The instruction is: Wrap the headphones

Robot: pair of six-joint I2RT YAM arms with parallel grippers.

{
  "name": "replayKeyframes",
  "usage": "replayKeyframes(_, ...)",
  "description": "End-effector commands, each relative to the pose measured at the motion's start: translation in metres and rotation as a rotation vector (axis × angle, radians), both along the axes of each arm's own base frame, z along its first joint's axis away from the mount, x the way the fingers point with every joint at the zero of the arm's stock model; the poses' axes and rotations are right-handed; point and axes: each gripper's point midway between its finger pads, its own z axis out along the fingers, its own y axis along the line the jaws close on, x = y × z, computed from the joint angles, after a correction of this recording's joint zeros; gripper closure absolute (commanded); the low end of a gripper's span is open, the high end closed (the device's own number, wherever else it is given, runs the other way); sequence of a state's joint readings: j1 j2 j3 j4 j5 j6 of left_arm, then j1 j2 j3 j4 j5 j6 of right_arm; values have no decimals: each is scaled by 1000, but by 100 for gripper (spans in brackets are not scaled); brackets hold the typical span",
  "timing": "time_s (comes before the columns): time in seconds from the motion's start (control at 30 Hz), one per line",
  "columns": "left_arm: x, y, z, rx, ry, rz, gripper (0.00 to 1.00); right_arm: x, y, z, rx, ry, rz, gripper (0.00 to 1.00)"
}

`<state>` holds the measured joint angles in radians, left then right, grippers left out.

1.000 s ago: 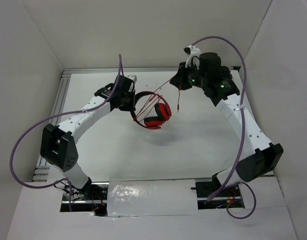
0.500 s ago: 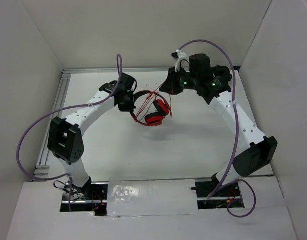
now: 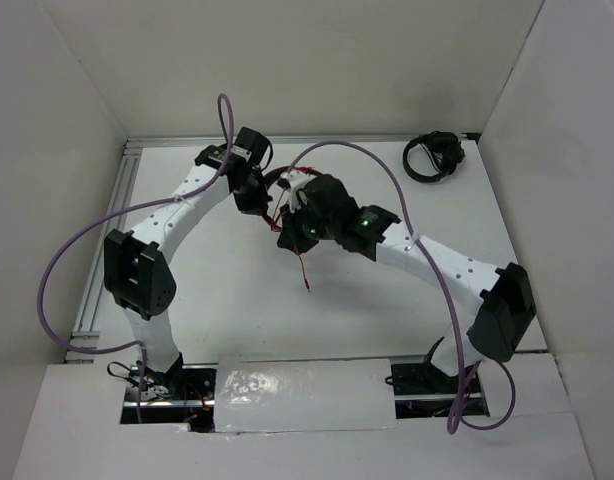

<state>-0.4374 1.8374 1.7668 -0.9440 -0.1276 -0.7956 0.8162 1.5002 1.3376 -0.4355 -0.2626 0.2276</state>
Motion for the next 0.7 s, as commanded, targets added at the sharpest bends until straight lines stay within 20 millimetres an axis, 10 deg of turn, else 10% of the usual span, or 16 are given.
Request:
replayKeyframes(0.0,23,-11,30,-141,-66,93,100,5,30,27,101,-171,-69,100)
replayKeyframes(0.3,11,-29,63,-345,-170,-9,100,30,31,-20,51,-304,-278,82)
replayKeyframes(0.67,-3,-34,106,-510,-276,-159,100,12,25,-10,319,-432,-314,81)
